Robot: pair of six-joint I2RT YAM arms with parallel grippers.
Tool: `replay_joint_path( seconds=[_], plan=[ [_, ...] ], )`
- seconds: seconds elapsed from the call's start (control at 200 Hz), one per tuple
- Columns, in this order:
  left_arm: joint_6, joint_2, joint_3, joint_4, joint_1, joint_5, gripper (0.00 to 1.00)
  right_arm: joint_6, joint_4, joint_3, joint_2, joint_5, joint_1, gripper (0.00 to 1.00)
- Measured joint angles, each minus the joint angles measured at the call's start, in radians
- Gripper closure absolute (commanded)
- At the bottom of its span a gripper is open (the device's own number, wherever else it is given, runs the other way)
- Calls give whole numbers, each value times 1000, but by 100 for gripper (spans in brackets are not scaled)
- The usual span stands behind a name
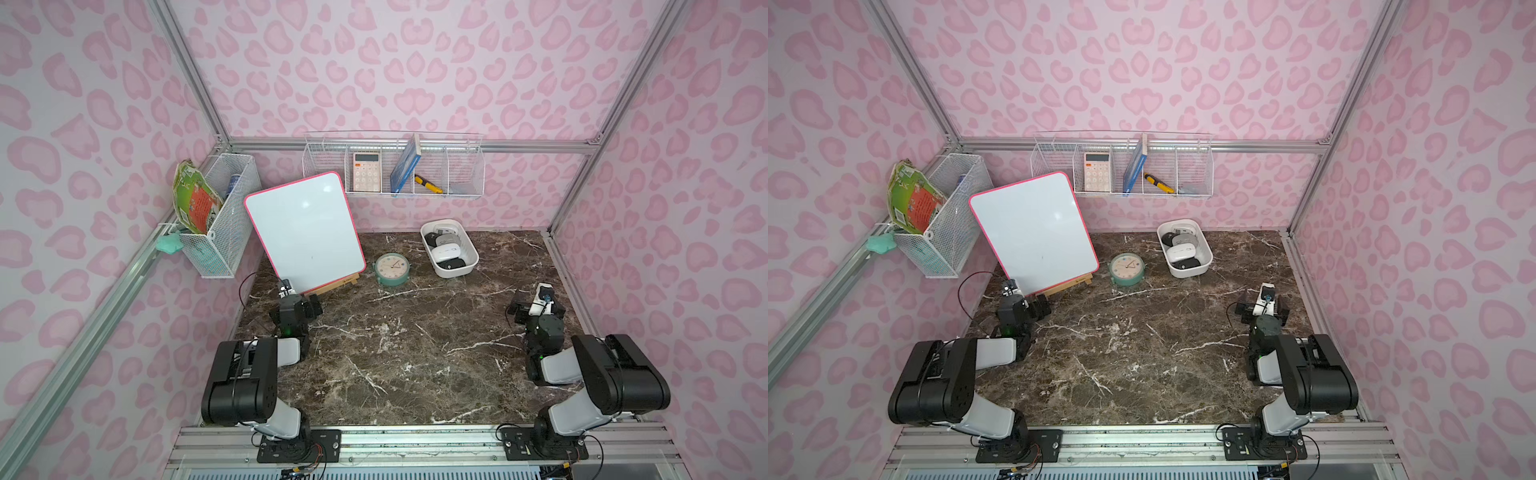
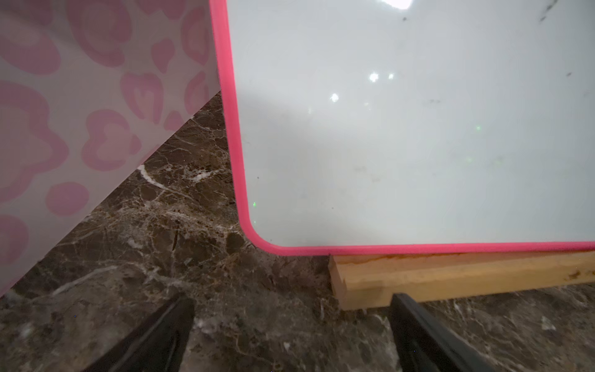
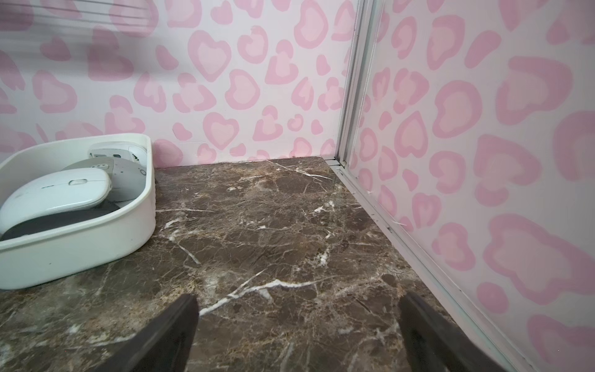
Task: Take out the mouse from the storage box
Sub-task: Move the storage box to the center of the board.
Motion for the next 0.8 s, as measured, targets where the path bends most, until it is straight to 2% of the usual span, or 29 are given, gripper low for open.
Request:
replay_joint_path(
  seconds=[0.595, 0.8],
  plan=[
    [1, -14, 13, -26, -11, -7, 1, -2, 0, 0, 0, 0, 0, 0],
    [35, -98, 29, -63, -101, -98, 1, -10, -1, -14, -22, -6, 4, 0]
  ],
)
